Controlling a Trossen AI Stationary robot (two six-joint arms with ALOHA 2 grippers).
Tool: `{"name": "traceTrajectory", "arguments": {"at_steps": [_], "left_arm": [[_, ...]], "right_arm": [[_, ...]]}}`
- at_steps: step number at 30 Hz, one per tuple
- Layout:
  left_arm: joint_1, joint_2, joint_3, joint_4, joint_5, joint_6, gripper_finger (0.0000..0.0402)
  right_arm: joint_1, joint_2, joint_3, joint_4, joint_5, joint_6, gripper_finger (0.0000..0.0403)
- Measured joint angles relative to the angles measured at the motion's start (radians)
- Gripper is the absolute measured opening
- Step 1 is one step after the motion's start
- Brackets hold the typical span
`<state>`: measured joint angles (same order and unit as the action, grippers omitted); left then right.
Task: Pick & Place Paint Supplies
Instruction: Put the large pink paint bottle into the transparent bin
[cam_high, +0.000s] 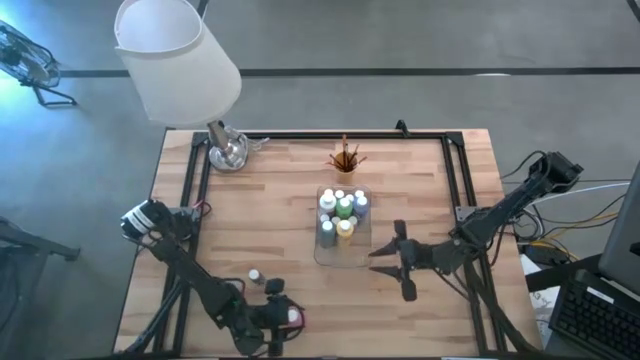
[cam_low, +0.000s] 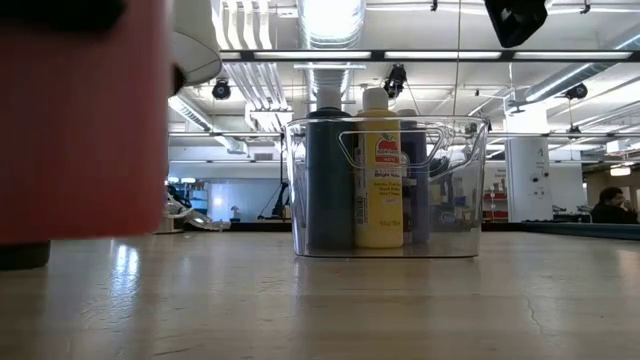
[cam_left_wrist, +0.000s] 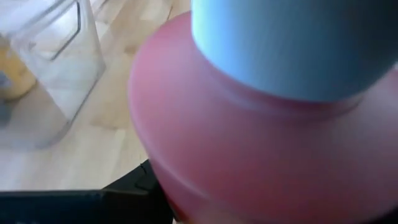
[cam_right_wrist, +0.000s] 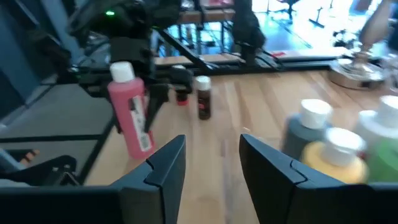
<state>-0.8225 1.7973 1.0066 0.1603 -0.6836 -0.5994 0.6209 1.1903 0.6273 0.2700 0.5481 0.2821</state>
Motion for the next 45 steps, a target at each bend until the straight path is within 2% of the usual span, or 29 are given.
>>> {"name": "traceTrajectory", "arguments": {"at_steps": [4, 8, 16, 23, 30, 37, 45], "left_arm": [[0.043, 0.0, 0.03, -0.002, 0.048, 0.042, 0.0198], [0.089, 0.0, 0.06, -0.003, 0.1, 0.078, 0.0196], [0.158, 0.0, 0.111, -0.01, 0.206, 0.167, 0.0196], [0.194, 0.0, 0.169, -0.105, 0.213, 0.193, 0.0195], [0.223, -0.001, 0.217, -0.144, 0.212, 0.235, 0.0195], [0.247, -0.001, 0.248, -0.147, 0.238, 0.294, 0.0195], [0.271, -0.002, 0.268, -0.144, 0.247, 0.351, 0.0195]], "right_arm": [[0.0, 0.064, 0.005, 0.109, -0.053, -0.023, 0.0138], [0.001, 0.136, 0.056, 0.112, -0.061, -0.03, 0.0137], [0.002, 0.247, 0.205, 0.039, -0.096, -0.058, 0.0178], [0.002, 0.308, 0.327, -0.087, -0.125, -0.058, 0.0221], [0.001, 0.378, 0.42, -0.108, -0.138, -0.068, 0.0245], [0.0, 0.418, 0.499, -0.142, -0.135, -0.088, 0.0251], [-0.013, 0.45, 0.542, -0.157, -0.117, -0.076, 0.0236]]}}
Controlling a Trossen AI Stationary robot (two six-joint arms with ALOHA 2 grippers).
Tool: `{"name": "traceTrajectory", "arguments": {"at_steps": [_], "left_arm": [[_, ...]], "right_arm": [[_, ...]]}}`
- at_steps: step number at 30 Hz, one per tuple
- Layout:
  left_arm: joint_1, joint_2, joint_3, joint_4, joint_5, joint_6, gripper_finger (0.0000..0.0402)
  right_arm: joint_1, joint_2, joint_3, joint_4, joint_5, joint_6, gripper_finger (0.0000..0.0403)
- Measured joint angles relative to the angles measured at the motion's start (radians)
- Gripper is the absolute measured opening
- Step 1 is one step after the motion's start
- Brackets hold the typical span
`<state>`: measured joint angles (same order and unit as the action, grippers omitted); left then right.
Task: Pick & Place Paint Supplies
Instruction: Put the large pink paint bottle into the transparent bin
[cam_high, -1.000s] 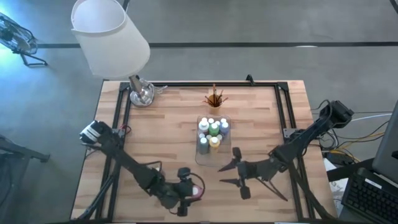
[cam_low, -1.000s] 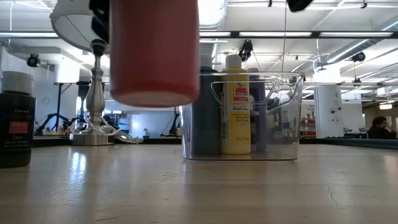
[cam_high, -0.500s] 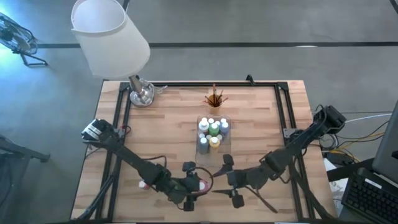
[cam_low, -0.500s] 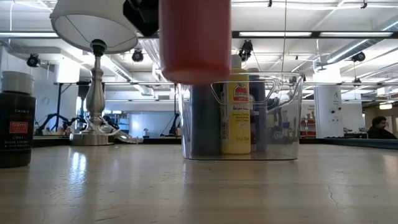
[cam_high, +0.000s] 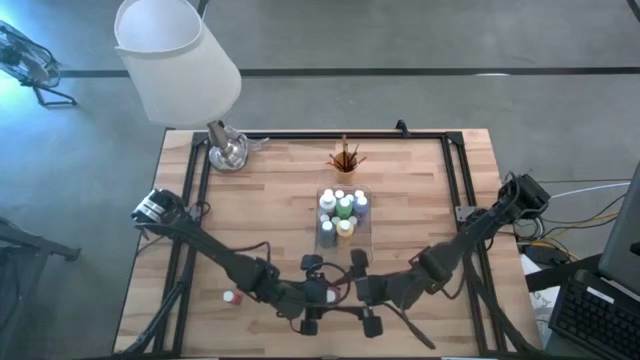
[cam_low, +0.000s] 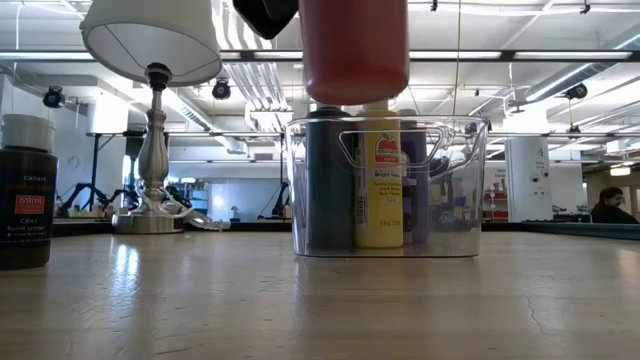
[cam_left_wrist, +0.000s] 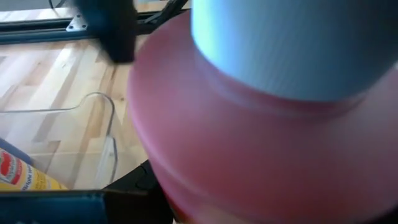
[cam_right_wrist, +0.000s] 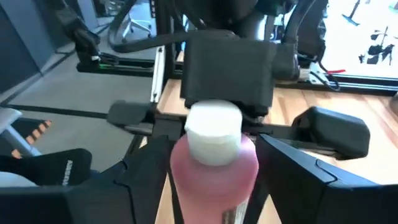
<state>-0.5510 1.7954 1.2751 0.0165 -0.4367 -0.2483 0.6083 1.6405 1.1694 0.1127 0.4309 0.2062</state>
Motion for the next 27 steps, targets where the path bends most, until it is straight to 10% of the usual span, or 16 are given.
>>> {"name": "traceTrajectory", "arguments": {"at_steps": [14, 27], "left_arm": [[0.038, 0.0, -0.002, -0.004, 0.0, 0.018, 0.0195], [0.037, 0.0, -0.004, -0.008, 0.01, 0.015, 0.0195]], "right_arm": [[-0.014, -0.001, -0.003, 0.014, 0.052, 0.007, 0.0241], [-0.013, -0.002, -0.005, -0.006, 0.069, -0.012, 0.0119]]}}
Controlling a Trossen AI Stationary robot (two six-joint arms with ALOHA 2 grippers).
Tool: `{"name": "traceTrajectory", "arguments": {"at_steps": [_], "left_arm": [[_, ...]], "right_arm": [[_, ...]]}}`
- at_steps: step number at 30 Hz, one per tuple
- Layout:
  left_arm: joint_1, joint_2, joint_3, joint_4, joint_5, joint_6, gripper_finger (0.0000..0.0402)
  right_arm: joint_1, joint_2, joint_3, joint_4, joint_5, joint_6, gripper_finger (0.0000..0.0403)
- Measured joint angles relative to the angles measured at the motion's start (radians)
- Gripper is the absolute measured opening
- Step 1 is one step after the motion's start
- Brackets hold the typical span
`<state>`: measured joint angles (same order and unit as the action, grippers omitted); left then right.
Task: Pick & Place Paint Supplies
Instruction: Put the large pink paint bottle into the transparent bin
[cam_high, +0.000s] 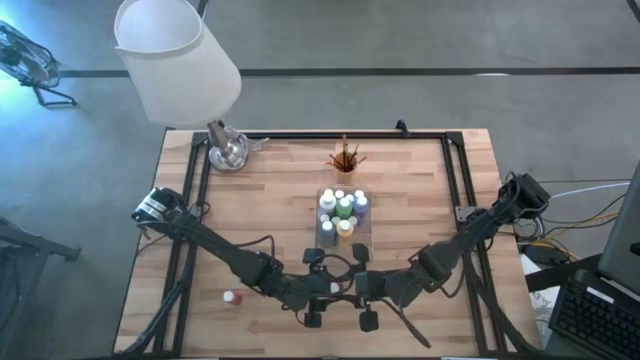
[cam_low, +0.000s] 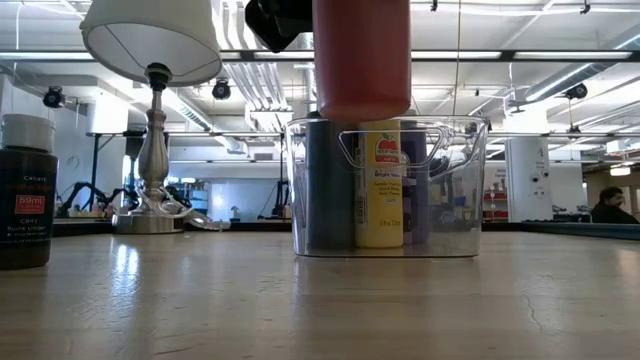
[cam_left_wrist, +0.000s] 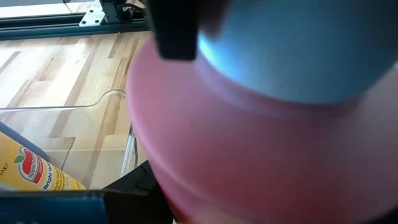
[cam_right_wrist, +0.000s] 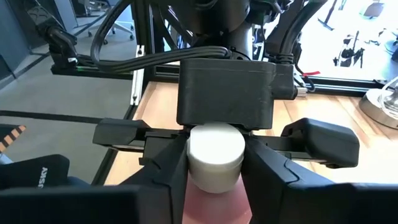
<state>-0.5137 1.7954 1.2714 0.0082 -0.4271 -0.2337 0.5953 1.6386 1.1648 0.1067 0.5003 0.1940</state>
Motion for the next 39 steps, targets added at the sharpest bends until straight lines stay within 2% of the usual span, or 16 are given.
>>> {"name": "traceTrajectory", "arguments": {"at_steps": [8, 15, 22, 29, 33, 36, 39], "left_arm": [[0.0, 0.0, 0.0, 0.0, 0.0, -0.001, 0.0195], [0.001, 0.0, 0.0, 0.0, 0.021, -0.003, 0.0204], [0.002, 0.0, 0.001, -0.001, 0.055, 0.005, 0.0239], [0.0, -0.002, 0.013, -0.007, 0.061, -0.012, 0.0309], [-0.001, -0.022, 0.054, -0.152, 0.063, -0.055, 0.0332], [0.0, -0.054, 0.096, -0.331, 0.061, -0.13, 0.0332], [-0.005, -0.083, 0.118, -0.444, 0.048, -0.199, 0.0328]], "right_arm": [[0.0, 0.0, 0.0, 0.0, 0.0, -0.015, 0.0112], [0.0, 0.0, 0.0, 0.001, -0.001, -0.01, 0.0124], [0.0, 0.0, 0.0, 0.001, -0.004, -0.01, 0.0112], [0.0, 0.0, 0.0, -0.003, -0.003, -0.011, 0.0112], [0.0, -0.003, 0.0, -0.017, -0.003, -0.01, 0.0112], [0.002, -0.011, 0.002, -0.066, -0.003, 0.012, 0.0112], [0.004, -0.029, 0.003, -0.094, -0.002, 0.018, 0.0114]]}}
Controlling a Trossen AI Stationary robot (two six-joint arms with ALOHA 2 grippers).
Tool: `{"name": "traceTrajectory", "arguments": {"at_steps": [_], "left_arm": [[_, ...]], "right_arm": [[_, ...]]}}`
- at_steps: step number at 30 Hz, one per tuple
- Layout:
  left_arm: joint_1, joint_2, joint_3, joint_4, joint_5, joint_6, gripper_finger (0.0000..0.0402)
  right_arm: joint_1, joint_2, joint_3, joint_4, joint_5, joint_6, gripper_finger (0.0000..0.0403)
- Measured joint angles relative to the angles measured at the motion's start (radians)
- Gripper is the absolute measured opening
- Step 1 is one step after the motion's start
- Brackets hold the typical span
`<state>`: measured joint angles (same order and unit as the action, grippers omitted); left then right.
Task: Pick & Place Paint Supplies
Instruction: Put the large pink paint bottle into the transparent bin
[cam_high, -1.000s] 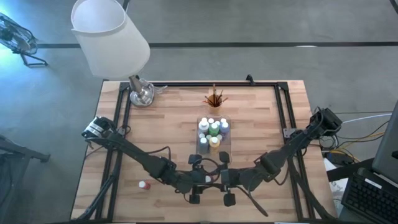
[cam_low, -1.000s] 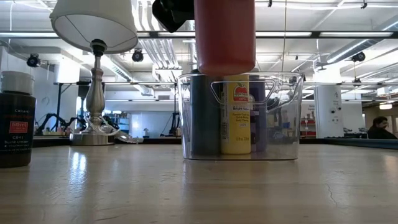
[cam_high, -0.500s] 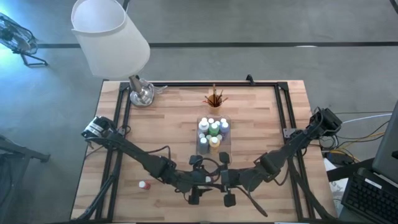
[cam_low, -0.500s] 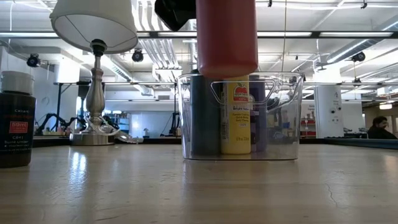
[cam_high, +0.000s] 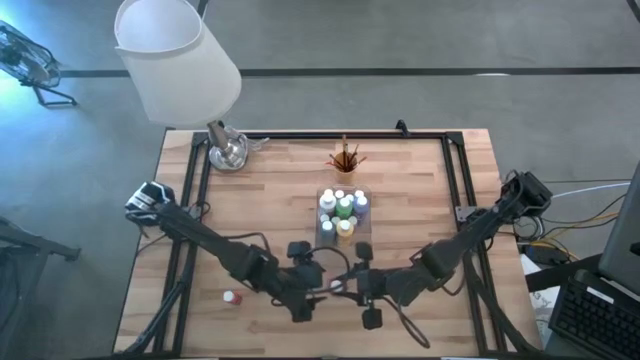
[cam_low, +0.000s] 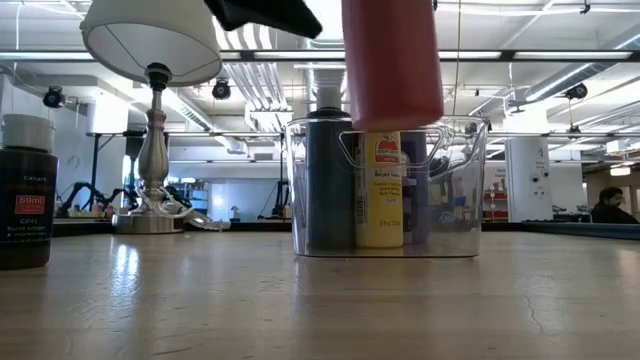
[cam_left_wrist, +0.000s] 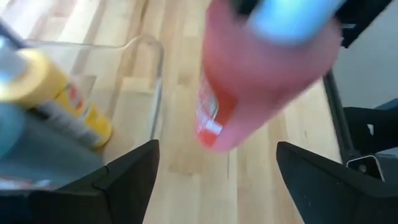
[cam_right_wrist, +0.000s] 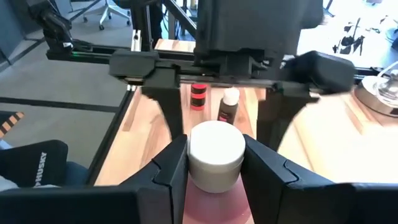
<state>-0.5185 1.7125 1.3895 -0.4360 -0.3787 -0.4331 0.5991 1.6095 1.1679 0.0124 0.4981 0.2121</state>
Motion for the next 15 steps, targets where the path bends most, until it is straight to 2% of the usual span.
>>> {"name": "traceTrajectory", "arguments": {"at_steps": [4, 8, 15], "left_arm": [[-0.024, -0.037, -0.005, -0.063, -0.056, -0.044, 0.0325], [-0.071, -0.054, -0.007, -0.069, -0.209, -0.041, 0.0325], [-0.135, -0.055, -0.012, -0.078, -0.406, -0.036, 0.0325]], "right_arm": [[0.003, -0.035, 0.0, -0.049, 0.012, 0.009, 0.0112], [0.011, -0.081, 0.0, -0.102, 0.069, 0.005, 0.0112], [0.039, -0.181, -0.016, -0.149, 0.246, -0.026, 0.0113]]}}
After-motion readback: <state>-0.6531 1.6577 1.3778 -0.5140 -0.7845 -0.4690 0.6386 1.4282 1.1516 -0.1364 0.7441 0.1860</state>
